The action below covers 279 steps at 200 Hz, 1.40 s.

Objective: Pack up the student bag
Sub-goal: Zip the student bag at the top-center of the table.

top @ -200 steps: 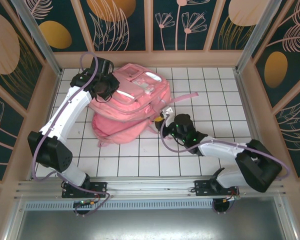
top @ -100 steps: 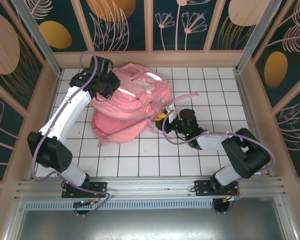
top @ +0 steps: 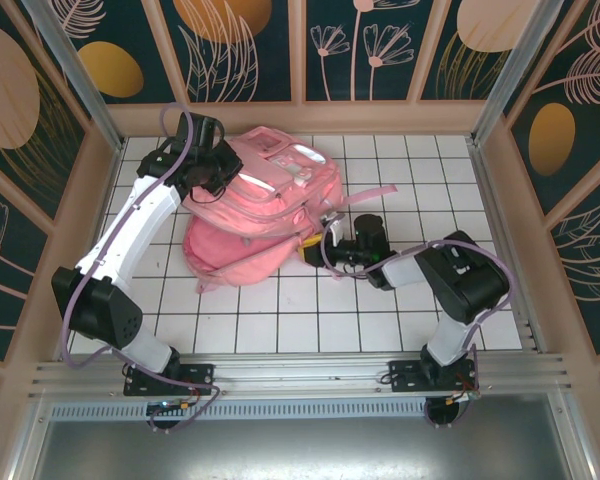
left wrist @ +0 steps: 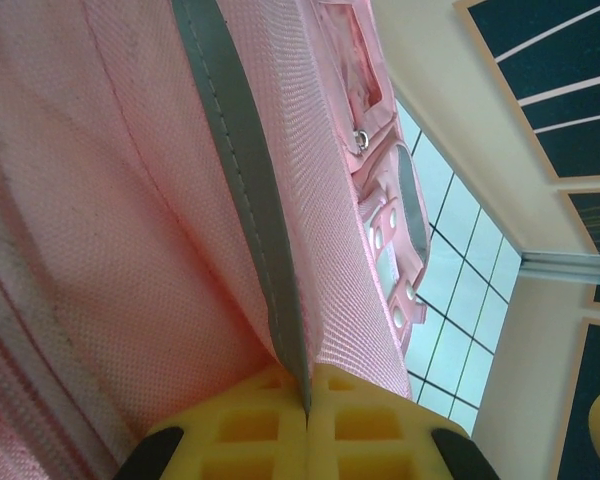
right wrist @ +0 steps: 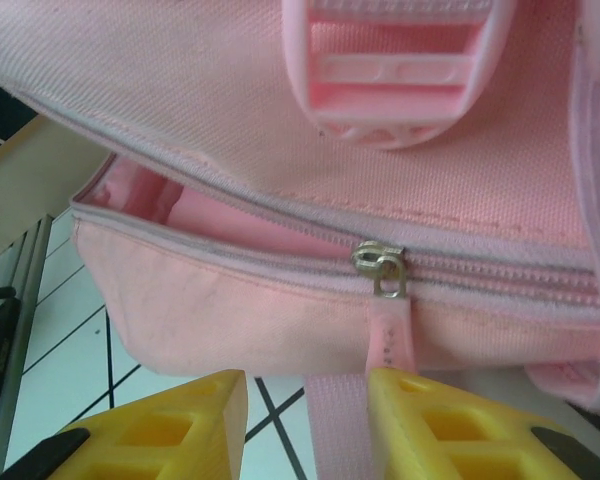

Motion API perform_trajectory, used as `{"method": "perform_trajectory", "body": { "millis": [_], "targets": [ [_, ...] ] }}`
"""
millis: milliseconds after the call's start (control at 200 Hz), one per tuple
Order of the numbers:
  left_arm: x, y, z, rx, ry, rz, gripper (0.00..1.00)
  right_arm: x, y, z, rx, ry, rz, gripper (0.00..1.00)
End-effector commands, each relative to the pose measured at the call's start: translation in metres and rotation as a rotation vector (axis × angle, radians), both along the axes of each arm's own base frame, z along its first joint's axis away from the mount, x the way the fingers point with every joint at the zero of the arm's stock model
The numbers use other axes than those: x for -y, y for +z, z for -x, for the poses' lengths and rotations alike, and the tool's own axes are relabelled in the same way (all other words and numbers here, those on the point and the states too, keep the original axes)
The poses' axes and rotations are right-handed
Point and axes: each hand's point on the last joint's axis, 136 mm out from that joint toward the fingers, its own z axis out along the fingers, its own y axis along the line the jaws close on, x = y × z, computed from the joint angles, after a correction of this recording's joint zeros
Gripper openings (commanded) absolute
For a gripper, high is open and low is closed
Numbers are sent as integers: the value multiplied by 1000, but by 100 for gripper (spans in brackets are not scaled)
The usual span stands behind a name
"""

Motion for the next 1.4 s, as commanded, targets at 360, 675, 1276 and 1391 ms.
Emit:
{"method": "perform_trajectory", "body": {
  "millis": [360, 675, 1276, 1391],
  "targets": [
    [22, 59, -3, 193, -89, 141, 0, -18, -6, -23, 3, -15, 17, 29],
    [24, 50, -3, 181, -85, 161, 0, -27, -17, -25, 29, -58, 82, 5],
    [23, 42, -6, 178, -65, 167, 0, 5, -15, -8, 165, -194, 187, 0],
    [26, 40, -6, 171, -71, 178, 0, 7, -13, -10, 167, -214, 191, 2]
  ]
}}
